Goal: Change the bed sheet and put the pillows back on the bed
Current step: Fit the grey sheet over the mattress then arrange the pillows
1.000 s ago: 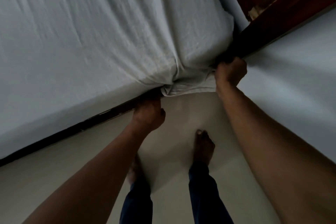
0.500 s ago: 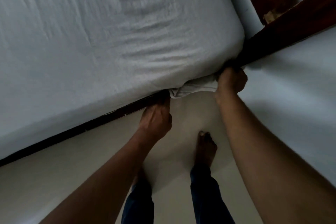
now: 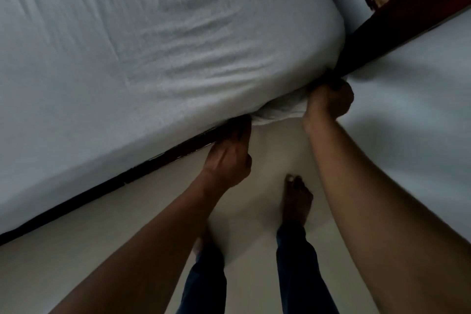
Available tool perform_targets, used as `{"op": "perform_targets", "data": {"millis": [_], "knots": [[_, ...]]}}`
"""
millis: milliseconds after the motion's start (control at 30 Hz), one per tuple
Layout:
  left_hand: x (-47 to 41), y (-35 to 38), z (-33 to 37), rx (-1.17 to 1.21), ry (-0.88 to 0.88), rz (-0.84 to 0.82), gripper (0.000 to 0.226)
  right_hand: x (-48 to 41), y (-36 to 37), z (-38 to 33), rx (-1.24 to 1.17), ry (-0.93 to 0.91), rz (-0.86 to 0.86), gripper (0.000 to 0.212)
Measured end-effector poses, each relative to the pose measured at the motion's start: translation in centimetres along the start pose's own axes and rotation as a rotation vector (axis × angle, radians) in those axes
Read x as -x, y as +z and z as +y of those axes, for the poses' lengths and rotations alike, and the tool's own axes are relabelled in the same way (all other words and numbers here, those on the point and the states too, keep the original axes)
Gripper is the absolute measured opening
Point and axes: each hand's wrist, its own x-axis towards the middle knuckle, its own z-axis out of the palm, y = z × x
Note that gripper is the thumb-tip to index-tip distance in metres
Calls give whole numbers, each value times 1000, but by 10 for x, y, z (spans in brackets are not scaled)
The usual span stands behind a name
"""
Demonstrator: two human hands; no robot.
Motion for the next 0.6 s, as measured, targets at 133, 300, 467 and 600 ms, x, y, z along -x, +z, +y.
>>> {"op": "perform_targets", "data": {"millis": [133,300,467,600], "knots": [[-31,-1,1,-20,-11,46,76,58,-49,43,295,-796,-440,27],[-17,-2,5,62,-70,79,67,60,-23,67,829,-1169,-701,49],[15,-4,16,24,-87,99,67,57,10,48,972,-1091,-771,65],[-33,6,8,100,-13,45,70,57,-15,58,914,-1149,-797,81]]}}
